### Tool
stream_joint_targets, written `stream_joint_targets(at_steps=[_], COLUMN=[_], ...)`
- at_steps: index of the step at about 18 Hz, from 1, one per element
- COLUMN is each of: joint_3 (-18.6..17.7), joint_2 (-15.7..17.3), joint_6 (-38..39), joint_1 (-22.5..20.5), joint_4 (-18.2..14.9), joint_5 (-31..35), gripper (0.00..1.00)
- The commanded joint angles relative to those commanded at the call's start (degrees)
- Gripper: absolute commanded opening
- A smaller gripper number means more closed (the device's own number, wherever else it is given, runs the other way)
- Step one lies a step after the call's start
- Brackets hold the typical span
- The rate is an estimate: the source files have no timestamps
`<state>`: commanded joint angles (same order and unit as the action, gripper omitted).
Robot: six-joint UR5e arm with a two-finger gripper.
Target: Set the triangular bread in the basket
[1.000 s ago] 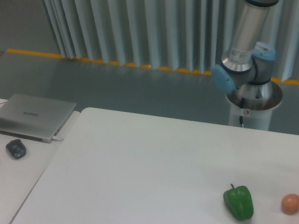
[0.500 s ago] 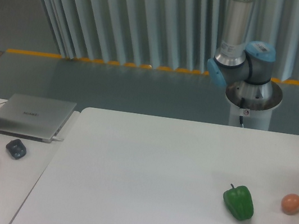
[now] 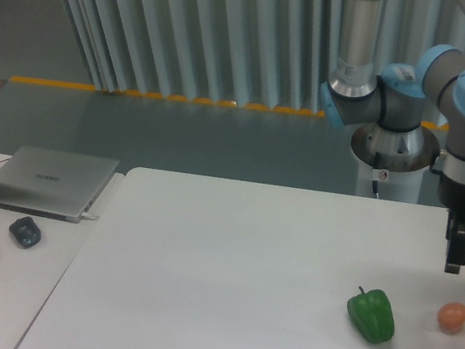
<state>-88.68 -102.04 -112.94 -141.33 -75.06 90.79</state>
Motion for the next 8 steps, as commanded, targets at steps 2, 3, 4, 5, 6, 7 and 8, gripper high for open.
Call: stream_joint_targets(at_steps=[2, 3, 4, 5, 6, 7, 8], joint_3=[0.0, 0.0, 0.0, -0.1, -0.1, -0.2, -0.2], joint_2=[0.0, 0.0, 0.0, 0.0, 0.0, 0.0, 0.0], joint_6=[-0.2, -0.3, -0.1, 0.0, 0.1, 0.1, 0.1], joint_1=[0.0, 0.0, 0.0, 0.0, 0.0, 0.0, 0.0], joint_4=[0.0, 0.0, 0.0, 0.0, 0.0, 0.0, 0.0], joint_5=[-0.1, -0.2, -0.2, -0.2, -0.3, -0.3, -0.3], gripper=[1.00, 1.00, 1.00, 1.00, 1.00, 1.00, 1.00])
